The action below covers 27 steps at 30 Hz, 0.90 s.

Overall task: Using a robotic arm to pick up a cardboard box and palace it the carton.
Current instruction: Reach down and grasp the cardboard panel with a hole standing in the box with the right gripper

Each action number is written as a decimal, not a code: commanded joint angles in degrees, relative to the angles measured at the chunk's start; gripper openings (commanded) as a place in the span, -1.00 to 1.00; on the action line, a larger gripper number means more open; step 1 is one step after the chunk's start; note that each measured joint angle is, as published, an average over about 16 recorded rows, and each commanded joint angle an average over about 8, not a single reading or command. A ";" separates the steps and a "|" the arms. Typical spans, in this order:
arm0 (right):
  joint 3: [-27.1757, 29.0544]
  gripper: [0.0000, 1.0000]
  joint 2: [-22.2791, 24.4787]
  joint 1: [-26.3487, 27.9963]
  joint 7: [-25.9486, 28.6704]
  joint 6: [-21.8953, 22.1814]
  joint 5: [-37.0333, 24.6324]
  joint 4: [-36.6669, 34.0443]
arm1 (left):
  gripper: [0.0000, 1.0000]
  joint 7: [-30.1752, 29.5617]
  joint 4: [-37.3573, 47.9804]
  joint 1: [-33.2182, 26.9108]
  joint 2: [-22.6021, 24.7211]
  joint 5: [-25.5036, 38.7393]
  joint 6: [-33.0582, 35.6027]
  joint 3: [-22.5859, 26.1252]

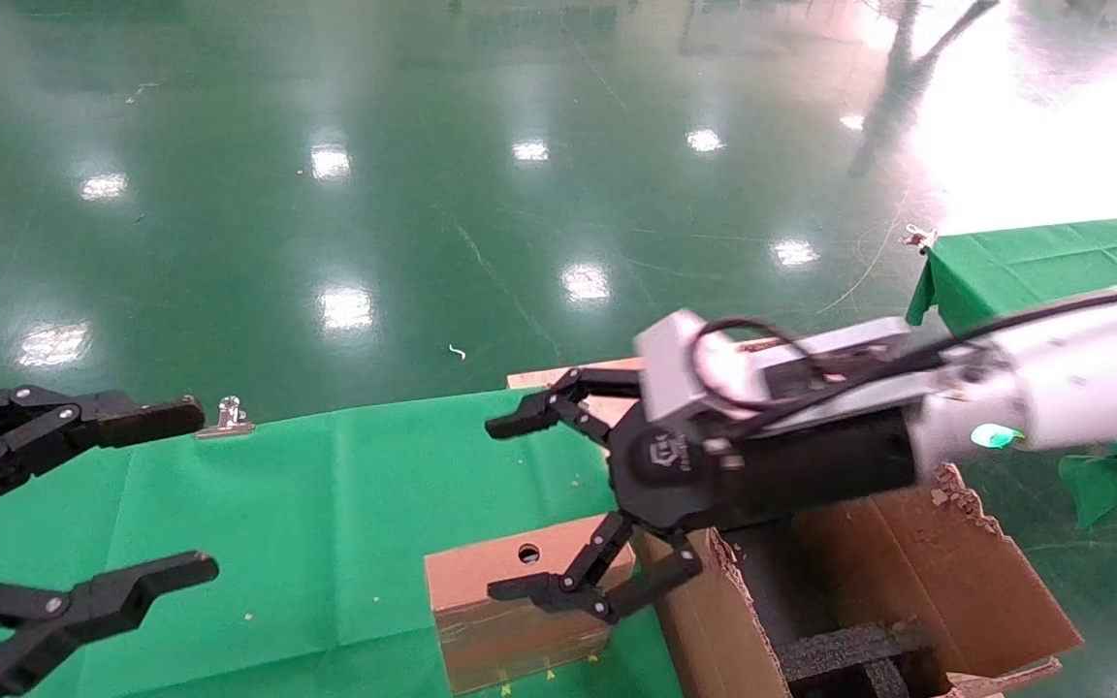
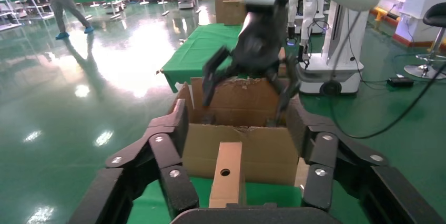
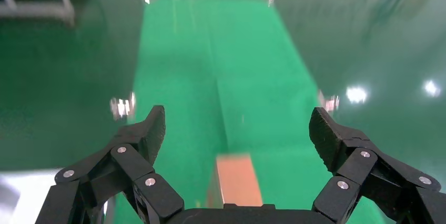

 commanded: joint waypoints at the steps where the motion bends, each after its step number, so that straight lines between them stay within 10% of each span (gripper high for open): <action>1: -2.29 1.00 -1.37 2.97 0.23 -0.82 -3.62 -1.41 | -1.00 0.00 0.00 0.00 0.00 0.00 0.00 0.00; 27: -24.83 1.00 -14.42 16.97 -11.28 -0.41 -15.41 -20.69 | -1.00 0.02 0.00 -0.01 -0.02 -0.03 -0.02 0.05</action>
